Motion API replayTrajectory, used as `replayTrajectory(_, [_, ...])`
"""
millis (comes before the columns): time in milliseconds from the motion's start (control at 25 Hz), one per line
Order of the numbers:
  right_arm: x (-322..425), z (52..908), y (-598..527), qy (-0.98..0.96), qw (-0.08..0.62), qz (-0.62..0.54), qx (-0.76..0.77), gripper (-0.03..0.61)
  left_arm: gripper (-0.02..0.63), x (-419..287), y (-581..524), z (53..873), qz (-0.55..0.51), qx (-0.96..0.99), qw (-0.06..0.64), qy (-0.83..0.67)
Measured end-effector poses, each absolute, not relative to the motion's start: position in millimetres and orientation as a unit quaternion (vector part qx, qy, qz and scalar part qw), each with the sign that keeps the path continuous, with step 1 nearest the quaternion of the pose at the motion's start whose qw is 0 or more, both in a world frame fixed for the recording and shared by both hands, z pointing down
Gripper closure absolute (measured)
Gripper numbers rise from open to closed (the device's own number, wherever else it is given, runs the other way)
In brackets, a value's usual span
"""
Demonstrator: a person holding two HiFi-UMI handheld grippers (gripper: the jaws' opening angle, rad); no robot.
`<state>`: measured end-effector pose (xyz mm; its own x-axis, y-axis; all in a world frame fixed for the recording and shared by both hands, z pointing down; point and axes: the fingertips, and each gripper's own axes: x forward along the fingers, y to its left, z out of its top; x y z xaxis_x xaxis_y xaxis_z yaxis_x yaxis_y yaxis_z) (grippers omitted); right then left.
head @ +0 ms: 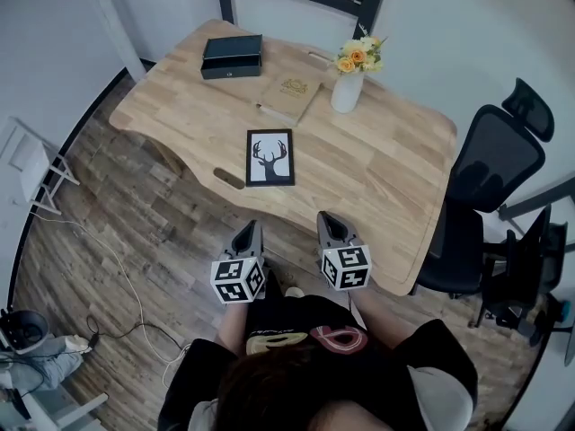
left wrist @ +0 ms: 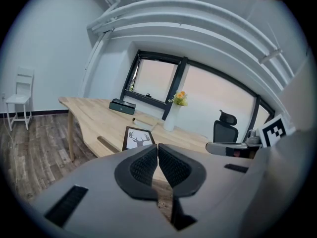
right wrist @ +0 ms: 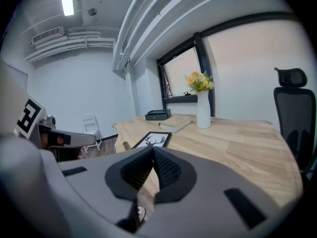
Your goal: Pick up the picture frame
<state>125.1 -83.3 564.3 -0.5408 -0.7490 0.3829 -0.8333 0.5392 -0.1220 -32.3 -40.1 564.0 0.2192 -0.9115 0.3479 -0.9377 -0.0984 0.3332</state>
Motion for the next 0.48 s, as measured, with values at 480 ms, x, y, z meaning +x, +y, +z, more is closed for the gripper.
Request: replayTrajectory(480, [86, 565, -177, -0.834, 0.151, 0.159, 0.506, 0.568, 0.594, -88, -144, 573, 0.053, 0.756, 0.27, -0.594])
